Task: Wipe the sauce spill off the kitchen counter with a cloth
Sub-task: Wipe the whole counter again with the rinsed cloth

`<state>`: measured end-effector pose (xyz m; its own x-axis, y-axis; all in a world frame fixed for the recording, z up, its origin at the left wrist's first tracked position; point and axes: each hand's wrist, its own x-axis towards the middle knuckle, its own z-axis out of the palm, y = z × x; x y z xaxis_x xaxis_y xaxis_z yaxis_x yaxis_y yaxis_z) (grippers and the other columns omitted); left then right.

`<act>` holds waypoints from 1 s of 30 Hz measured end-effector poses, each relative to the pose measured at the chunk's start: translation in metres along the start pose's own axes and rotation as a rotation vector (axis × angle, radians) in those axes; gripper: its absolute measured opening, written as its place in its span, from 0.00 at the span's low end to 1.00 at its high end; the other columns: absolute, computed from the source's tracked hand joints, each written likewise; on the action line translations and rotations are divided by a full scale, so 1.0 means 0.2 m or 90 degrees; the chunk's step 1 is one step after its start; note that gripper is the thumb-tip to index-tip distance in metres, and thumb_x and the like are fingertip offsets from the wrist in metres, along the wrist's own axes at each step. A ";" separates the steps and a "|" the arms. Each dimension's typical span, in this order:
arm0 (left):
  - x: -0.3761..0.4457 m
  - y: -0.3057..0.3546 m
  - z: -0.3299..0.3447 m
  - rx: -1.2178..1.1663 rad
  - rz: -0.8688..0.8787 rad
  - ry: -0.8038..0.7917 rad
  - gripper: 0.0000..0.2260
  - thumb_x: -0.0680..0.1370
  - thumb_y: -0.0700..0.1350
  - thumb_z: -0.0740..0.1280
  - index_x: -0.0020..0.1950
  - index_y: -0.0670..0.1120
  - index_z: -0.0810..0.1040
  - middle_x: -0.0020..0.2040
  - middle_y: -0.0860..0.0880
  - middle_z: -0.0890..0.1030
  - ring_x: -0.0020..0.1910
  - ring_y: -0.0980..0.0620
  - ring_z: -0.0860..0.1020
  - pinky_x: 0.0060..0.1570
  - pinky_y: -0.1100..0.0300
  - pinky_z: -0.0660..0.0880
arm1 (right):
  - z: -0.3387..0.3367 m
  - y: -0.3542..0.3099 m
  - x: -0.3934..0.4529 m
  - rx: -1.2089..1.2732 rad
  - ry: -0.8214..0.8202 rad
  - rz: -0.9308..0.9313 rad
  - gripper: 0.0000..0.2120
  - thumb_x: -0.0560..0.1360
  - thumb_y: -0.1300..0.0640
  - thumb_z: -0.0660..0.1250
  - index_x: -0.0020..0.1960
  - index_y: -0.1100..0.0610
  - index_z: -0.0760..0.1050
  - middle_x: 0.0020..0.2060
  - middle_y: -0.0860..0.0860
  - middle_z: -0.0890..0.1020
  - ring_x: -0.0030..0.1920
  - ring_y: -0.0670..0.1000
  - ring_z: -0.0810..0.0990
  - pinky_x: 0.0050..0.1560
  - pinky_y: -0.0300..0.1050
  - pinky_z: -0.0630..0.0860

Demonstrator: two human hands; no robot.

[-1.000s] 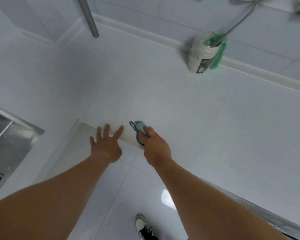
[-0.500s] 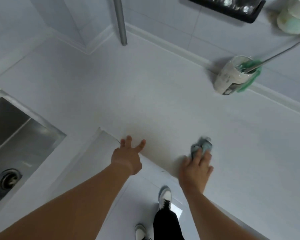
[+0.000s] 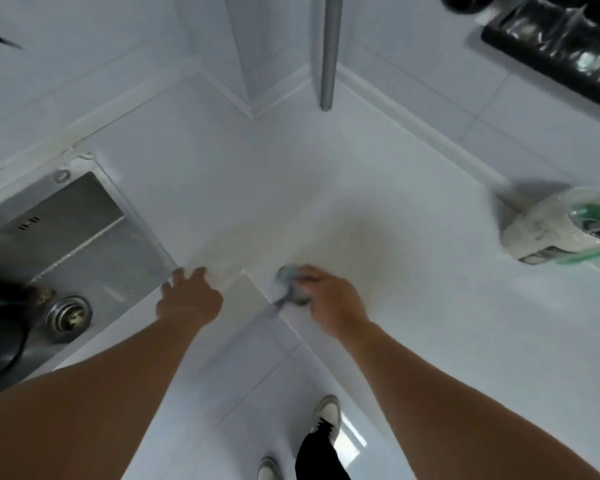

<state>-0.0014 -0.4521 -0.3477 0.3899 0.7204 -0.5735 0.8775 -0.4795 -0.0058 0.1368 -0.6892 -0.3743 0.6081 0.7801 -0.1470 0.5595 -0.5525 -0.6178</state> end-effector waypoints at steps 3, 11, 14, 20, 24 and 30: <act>0.07 -0.11 0.00 0.011 0.007 -0.101 0.34 0.81 0.52 0.60 0.83 0.62 0.47 0.84 0.50 0.43 0.82 0.38 0.54 0.76 0.39 0.61 | -0.23 0.29 0.00 0.108 0.348 0.272 0.19 0.79 0.67 0.65 0.67 0.54 0.82 0.67 0.53 0.80 0.65 0.58 0.80 0.63 0.37 0.70; 0.08 -0.15 0.00 0.094 0.036 -0.128 0.40 0.79 0.54 0.61 0.81 0.65 0.36 0.84 0.52 0.36 0.82 0.40 0.52 0.74 0.40 0.64 | -0.13 0.31 0.23 -0.003 0.133 0.322 0.28 0.86 0.58 0.56 0.83 0.41 0.60 0.84 0.44 0.56 0.78 0.54 0.62 0.76 0.45 0.60; 0.07 -0.17 0.00 0.089 0.039 -0.119 0.40 0.79 0.52 0.61 0.81 0.66 0.37 0.84 0.53 0.37 0.82 0.41 0.52 0.73 0.41 0.65 | 0.06 0.04 0.43 -0.007 0.044 0.209 0.30 0.84 0.61 0.59 0.82 0.40 0.62 0.83 0.41 0.57 0.79 0.56 0.62 0.77 0.41 0.55; 0.08 -0.20 -0.02 0.050 0.091 -0.091 0.36 0.80 0.50 0.59 0.83 0.64 0.45 0.85 0.53 0.43 0.81 0.42 0.59 0.74 0.44 0.66 | 0.39 -0.50 0.64 -0.142 -0.125 -0.020 0.33 0.80 0.65 0.63 0.82 0.45 0.64 0.84 0.43 0.56 0.76 0.56 0.67 0.75 0.50 0.69; 0.08 -0.37 -0.06 -0.150 0.057 0.020 0.27 0.81 0.44 0.57 0.80 0.60 0.65 0.80 0.56 0.65 0.75 0.49 0.69 0.73 0.52 0.67 | 0.49 -0.67 0.61 -0.182 -0.248 -0.172 0.30 0.81 0.64 0.63 0.80 0.44 0.68 0.81 0.46 0.65 0.73 0.57 0.73 0.74 0.49 0.70; 0.14 -0.72 -0.12 -0.119 0.005 0.053 0.18 0.79 0.43 0.58 0.62 0.60 0.78 0.63 0.51 0.76 0.59 0.46 0.77 0.59 0.49 0.75 | 0.24 -0.56 0.70 0.038 0.135 0.062 0.26 0.74 0.66 0.63 0.67 0.46 0.82 0.69 0.46 0.80 0.67 0.53 0.80 0.67 0.38 0.71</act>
<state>-0.1096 -0.3501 -0.3436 0.4120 0.7598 -0.5028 0.9079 -0.3893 0.1556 0.1323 -0.5045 -0.3632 0.7662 0.6409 -0.0469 0.4611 -0.5991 -0.6545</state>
